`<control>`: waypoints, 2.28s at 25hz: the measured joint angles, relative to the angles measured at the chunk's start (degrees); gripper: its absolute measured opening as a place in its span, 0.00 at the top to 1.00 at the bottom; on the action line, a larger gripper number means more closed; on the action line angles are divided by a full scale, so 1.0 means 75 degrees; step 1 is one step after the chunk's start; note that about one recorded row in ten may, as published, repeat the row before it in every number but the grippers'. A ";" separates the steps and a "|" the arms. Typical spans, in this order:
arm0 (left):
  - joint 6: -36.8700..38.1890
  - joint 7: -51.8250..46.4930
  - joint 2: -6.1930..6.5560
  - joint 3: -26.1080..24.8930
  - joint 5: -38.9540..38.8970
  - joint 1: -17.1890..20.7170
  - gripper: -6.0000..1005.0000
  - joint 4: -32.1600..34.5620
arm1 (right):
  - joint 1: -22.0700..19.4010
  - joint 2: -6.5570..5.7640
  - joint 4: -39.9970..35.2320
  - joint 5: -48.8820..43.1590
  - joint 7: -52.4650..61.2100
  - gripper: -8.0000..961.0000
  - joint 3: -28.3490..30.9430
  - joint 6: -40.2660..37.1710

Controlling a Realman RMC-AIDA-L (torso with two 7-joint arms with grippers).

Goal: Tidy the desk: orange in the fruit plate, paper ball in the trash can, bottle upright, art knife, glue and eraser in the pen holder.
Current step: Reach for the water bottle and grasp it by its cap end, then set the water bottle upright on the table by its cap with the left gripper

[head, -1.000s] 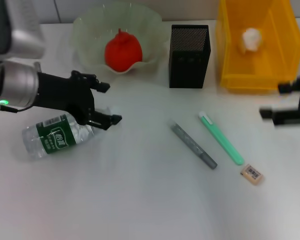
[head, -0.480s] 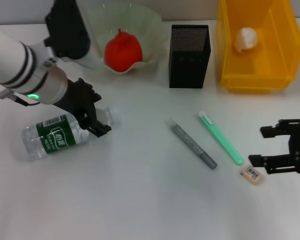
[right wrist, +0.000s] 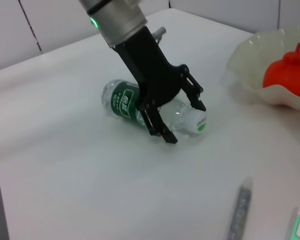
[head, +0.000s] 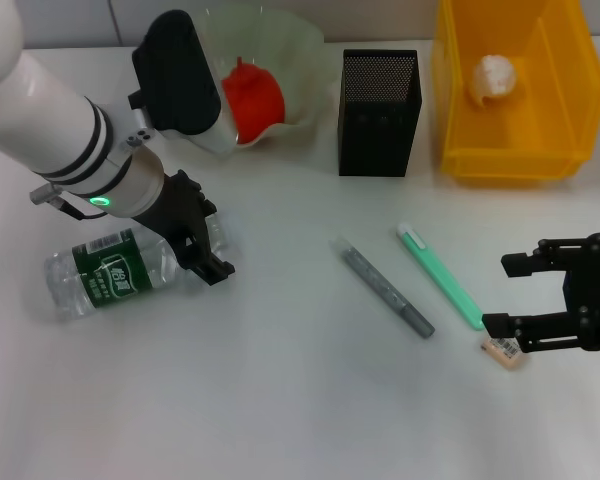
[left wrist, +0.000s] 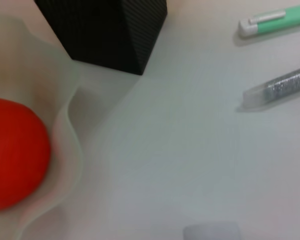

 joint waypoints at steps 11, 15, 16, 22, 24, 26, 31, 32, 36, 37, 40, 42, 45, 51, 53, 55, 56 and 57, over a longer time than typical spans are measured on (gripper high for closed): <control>-0.0308 0.0009 -0.0002 0.0396 -0.0017 -0.0109 0.20 -0.0203 | 0.0098 0.0012 0.0094 0.0003 0.0029 0.20 -0.0012 0.0024; -0.0362 0.0039 -0.0001 0.0402 -0.0001 -0.0070 0.20 -0.0174 | 0.0105 0.0012 0.0099 0.0003 0.0033 0.20 0.0033 0.0023; -0.0397 0.0040 -0.0001 0.0403 -0.0005 -0.0040 0.20 -0.0138 | 0.0109 0.0012 0.0100 0.0003 0.0033 0.20 0.0038 0.0029; -0.0905 0.0040 0.0019 0.0353 -0.0159 0.0267 0.35 0.0125 | 0.0196 0.0013 0.0202 0.0003 0.0035 0.20 0.0041 0.0085; -0.0938 0.0030 0.0023 0.0338 -0.0176 0.0292 0.41 0.0140 | 0.0231 0.0013 0.0207 0.0004 0.0041 0.20 0.0043 0.0086; -0.0995 0.0006 0.0027 0.0299 -0.0208 0.0346 0.47 0.0182 | 0.0273 0.0012 0.0207 0.0005 0.0045 0.20 0.0045 0.0086; -0.1080 0.0055 0.0057 -0.0204 -0.0699 0.0862 0.55 0.0718 | 0.0386 0.0017 0.0264 0.0090 0.0045 0.20 0.0027 0.0074; -0.1023 0.0125 0.0074 -0.0372 -0.0989 0.1079 0.55 0.0969 | 0.0441 0.0012 0.0329 0.0174 0.0033 0.20 0.0027 0.0055; -0.0908 0.0370 0.0081 -0.1057 -0.1907 0.1775 0.55 0.1833 | 0.0558 0.0003 0.0459 0.0225 0.0012 0.20 0.0040 0.0036; -0.0897 0.0433 0.0082 -0.1226 -0.2181 0.1924 0.55 0.1983 | 0.0636 0.0000 0.0557 0.0227 0.0008 0.20 0.0041 0.0034; -0.0857 0.0744 0.0093 -0.1722 -0.3075 0.2348 0.55 0.2273 | 0.0708 0.0000 0.0623 0.0230 0.0004 0.20 0.0024 0.0030; -0.0837 0.0936 0.0096 -0.1934 -0.3456 0.2528 0.55 0.2335 | 0.0781 0.0000 0.0732 0.0233 -0.0001 0.20 0.0000 0.0028; -0.0814 0.1410 0.0094 -0.2428 -0.4563 0.2964 0.55 0.2337 | 0.0805 0.0000 0.0791 0.0234 -0.0002 0.20 -0.0011 0.0026; -0.0749 0.2403 0.0081 -0.2601 -0.6723 0.3401 0.54 0.1660 | 0.0814 0.0009 0.0911 0.0305 -0.0019 0.20 -0.0023 0.0025; -0.0753 0.2713 0.0081 -0.2592 -0.7052 0.3350 0.54 0.1221 | 0.0817 0.0007 0.0959 0.0362 -0.0049 0.20 -0.0027 0.0024; -0.0771 0.2853 0.0079 -0.2595 -0.7146 0.3291 0.54 0.1001 | 0.0818 -0.0001 0.1050 0.0479 -0.0126 0.20 -0.0032 0.0020; -0.0771 0.2853 0.0079 -0.2595 -0.7146 0.3291 0.54 0.1001 | 0.0814 -0.0003 0.1102 0.0547 -0.0181 0.20 -0.0033 0.0019; -0.0849 0.3332 0.0061 -0.2639 -0.7400 0.3148 0.54 0.0482 | 0.0805 -0.0003 0.1183 0.0599 -0.0243 0.20 -0.0035 0.0018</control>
